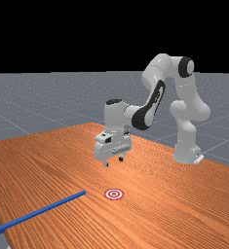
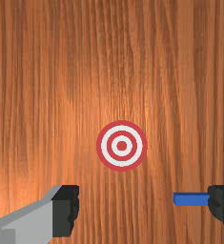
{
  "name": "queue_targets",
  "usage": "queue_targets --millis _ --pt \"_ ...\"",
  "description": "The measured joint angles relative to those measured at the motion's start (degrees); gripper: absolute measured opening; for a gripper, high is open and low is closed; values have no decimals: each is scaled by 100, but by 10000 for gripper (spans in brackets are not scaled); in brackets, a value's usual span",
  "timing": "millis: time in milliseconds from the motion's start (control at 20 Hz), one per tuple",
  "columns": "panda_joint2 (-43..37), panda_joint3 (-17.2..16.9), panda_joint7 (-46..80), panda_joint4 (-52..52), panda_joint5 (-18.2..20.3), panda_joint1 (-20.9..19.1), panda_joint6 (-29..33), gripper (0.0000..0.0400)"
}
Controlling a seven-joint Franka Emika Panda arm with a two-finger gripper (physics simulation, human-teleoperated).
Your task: Pull the pivot to the target area
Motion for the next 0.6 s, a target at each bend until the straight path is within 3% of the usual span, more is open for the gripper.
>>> queue_targets --millis 50,100,150,250,300,350,400,500,600 --pt "0 0 0 0 0 0 0 243" --pt "0 0 0 0 0 0 0 148" --pt "0 0 0 0 0 0 0 90" --pt "0 0 0 0 0 0 0 33" --pt "21 -54 116 1 -129 58 33 177" --pt "51 -56 118 -4 -132 60 72 265" --pt "89 -63 131 -9 -145 68 118 318" --pt "181 -10 24 14 -27 14 134 370" --pt "290 -10 24 96 -27 15 70 389"
